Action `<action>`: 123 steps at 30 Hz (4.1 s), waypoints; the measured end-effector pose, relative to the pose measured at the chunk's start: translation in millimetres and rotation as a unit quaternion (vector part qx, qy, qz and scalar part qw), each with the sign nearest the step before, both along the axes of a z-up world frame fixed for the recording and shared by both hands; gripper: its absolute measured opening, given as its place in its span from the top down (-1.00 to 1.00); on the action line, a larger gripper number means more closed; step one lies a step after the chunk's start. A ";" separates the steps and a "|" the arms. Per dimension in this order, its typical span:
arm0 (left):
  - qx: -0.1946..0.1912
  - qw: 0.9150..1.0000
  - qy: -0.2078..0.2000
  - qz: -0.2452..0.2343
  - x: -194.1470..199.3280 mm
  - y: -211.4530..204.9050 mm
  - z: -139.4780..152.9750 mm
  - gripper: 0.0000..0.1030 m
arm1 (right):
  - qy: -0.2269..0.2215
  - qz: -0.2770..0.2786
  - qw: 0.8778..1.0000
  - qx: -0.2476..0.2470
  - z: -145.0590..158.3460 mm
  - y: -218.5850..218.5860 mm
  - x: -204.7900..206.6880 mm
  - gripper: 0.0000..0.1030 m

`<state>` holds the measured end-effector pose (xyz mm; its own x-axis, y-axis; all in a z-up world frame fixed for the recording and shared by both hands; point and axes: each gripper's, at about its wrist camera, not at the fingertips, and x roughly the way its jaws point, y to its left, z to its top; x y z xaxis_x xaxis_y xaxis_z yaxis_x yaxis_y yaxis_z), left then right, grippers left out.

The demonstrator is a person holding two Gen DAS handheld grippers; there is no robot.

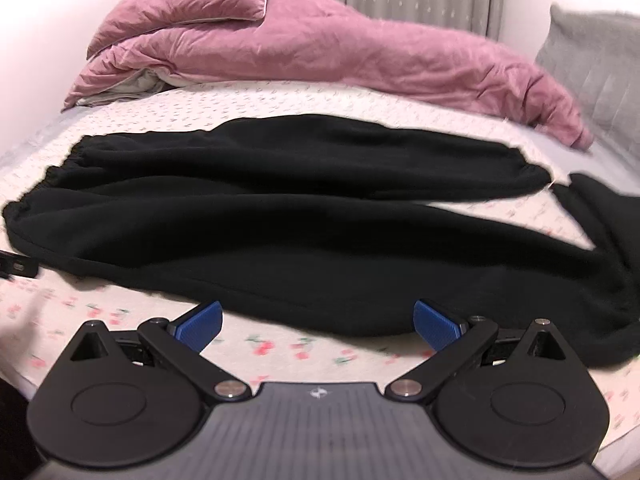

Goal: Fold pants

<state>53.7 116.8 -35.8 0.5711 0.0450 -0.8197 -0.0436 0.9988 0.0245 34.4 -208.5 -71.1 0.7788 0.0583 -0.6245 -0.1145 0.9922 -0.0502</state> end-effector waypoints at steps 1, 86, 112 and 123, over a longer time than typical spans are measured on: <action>-0.013 1.000 -0.006 0.010 -1.6 13.1 -4.1 -1.00 | 0.007 -0.001 1.000 -0.017 -3.0 -3.1 1.4 -0.91; -0.344 0.910 -0.153 0.174 11.0 200.0 -47.1 0.71 | 0.105 0.450 0.887 -0.007 -12.8 317.5 377.1 0.93; -0.128 0.926 -0.190 0.300 38.7 262.5 -25.1 0.49 | -0.027 0.377 0.923 -0.072 -13.6 462.3 380.2 0.16; -0.103 0.935 -0.232 0.249 28.0 219.2 12.2 -0.62 | -0.055 0.333 0.940 -0.040 70.0 337.5 306.1 -0.76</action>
<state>81.7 336.1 -23.7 0.8170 0.2687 -0.5102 -0.4633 0.8327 -0.3033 340.5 129.0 -1.1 0.6464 0.5128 -0.5650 -0.6993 0.6944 -0.1697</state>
